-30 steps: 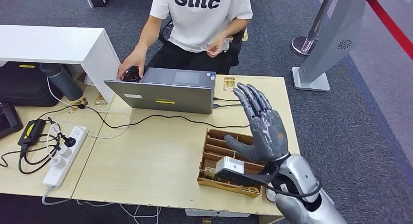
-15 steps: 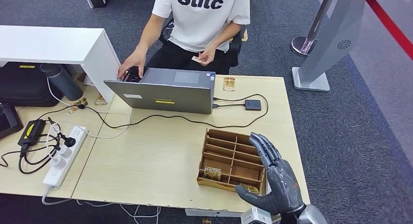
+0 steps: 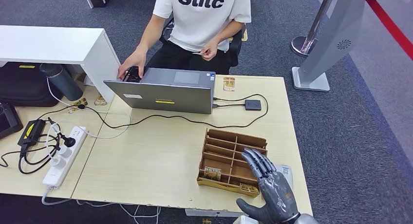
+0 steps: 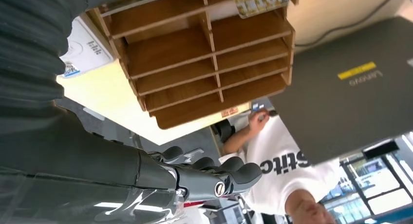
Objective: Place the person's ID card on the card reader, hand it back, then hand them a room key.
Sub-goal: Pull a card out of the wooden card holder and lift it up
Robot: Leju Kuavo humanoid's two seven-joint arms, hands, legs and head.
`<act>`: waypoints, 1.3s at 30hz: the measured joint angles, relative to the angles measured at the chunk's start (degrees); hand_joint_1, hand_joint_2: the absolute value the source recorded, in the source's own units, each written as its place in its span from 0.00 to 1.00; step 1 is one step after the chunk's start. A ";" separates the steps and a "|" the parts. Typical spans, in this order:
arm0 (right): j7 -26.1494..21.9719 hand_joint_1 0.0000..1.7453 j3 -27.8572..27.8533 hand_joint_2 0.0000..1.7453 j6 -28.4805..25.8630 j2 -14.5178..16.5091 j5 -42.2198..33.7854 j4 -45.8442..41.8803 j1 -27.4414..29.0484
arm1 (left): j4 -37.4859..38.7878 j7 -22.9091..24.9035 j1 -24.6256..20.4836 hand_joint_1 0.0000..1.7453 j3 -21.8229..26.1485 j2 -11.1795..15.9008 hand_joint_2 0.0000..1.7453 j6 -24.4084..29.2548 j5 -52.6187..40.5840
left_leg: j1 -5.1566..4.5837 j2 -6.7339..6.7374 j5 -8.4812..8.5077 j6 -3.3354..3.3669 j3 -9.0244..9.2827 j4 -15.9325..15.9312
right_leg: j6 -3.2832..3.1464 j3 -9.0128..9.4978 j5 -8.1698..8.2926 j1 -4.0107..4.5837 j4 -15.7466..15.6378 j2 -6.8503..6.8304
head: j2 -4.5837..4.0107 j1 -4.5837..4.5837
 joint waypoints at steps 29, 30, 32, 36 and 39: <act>5.94 0.00 4.77 1.00 -3.21 -2.89 10.32 8.07 -1.68 | 0.02 0.94 -0.14 0.00 0.00 0.45 1.00 -1.11 0.00 | 0.00 0.00 0.00 0.00 0.00 0.00 | 0.00 0.00 0.00 0.00 0.00 0.00 | 0.00 -0.01; 5.95 0.00 4.86 1.00 -3.24 -2.90 10.32 8.30 -1.76 | 0.02 0.94 -0.15 0.00 0.00 0.46 1.00 -1.15 -0.01 | 0.00 0.00 0.00 0.00 0.00 0.00 | 0.00 0.00 0.00 0.00 0.00 0.01 | 0.00 -0.01; 5.95 0.00 5.04 1.00 -3.26 -2.90 10.32 8.75 -1.98 | 0.02 0.96 -0.17 0.00 0.00 0.49 1.00 -1.23 -0.01 | 0.00 0.00 0.00 0.00 0.00 0.00 | 0.00 0.00 0.00 0.00 0.00 0.01 | 0.00 0.01; 6.32 0.00 5.52 1.00 -3.32 -2.90 10.84 9.56 -2.43 | 0.02 0.99 -0.20 0.00 0.00 0.56 1.00 -1.35 0.01 | 0.00 0.00 0.00 0.00 0.00 0.00 | 0.00 0.00 0.00 0.00 0.00 0.01 | 0.00 0.00; 7.19 0.00 5.79 1.00 -3.55 -2.90 12.06 10.20 -2.69 | 0.02 1.09 -0.23 0.00 0.00 0.60 1.00 -1.43 0.01 | 0.00 0.00 0.00 0.00 0.00 0.00 | 0.00 0.00 0.00 0.00 0.00 0.01 | 0.00 0.00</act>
